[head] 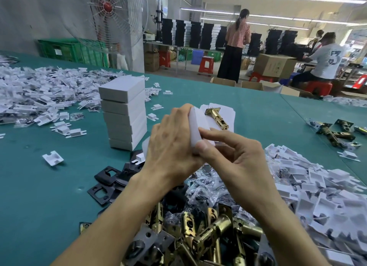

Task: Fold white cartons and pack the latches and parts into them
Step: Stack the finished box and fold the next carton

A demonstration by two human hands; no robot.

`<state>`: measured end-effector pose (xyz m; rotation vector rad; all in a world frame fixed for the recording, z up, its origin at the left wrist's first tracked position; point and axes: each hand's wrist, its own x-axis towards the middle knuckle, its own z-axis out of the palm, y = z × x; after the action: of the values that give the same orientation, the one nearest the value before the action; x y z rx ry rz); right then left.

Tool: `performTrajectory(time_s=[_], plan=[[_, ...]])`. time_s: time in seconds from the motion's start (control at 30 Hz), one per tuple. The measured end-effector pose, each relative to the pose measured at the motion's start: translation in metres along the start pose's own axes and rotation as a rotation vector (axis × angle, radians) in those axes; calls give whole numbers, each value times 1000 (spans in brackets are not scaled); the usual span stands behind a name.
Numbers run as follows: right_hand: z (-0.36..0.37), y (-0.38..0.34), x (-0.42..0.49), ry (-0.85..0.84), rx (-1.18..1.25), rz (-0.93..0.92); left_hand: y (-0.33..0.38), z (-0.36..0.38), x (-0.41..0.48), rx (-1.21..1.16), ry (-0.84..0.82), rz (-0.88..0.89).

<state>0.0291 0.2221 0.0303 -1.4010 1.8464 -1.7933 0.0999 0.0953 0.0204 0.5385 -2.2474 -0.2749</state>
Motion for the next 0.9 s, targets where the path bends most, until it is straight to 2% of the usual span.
performTrajectory(time_s=[0.07, 0.13, 0.27, 0.33, 0.4, 0.47, 0.5, 0.53, 0.57, 0.6, 0.67, 0.73, 0.8, 0.9], plan=[[-1, -1, 0, 93, 29, 20, 1, 3, -1, 34, -16, 85], [-5, 3, 1, 153, -58, 57, 1, 9, -3, 47, -30, 173], [-12, 9, 3, 214, -138, 98, -3, 10, -3, -162, -171, 191], [-19, 9, 5, 304, -187, 61, -3, 6, -2, -269, -179, 136], [-26, 9, 6, 401, -228, -1, 1, 1, -1, -340, -3, 37], [-30, 8, 7, 471, -247, -105, 5, -5, 1, -471, 157, -174], [-29, 8, 7, 475, -238, -163, 5, -8, 5, -598, 139, -328], [-27, 8, 7, 450, -234, -218, 4, -11, 8, -774, 23, -505], [-23, 8, 6, 401, -239, -265, 1, -12, 10, -993, -162, -659], [-19, 9, 5, 331, -244, -294, 0, -15, 11, -1209, -344, -742], [-12, 11, 2, 180, -232, -269, -3, -16, 10, -1481, -547, -720], [-8, 12, 1, 85, -309, -216, -4, -15, 8, -1612, -539, -584], [-5, 12, 1, 14, -383, -196, -1, -16, 7, -1629, -503, -474], [-6, 8, 0, -136, -289, -117, -1, -11, 5, -1618, -379, -553]])
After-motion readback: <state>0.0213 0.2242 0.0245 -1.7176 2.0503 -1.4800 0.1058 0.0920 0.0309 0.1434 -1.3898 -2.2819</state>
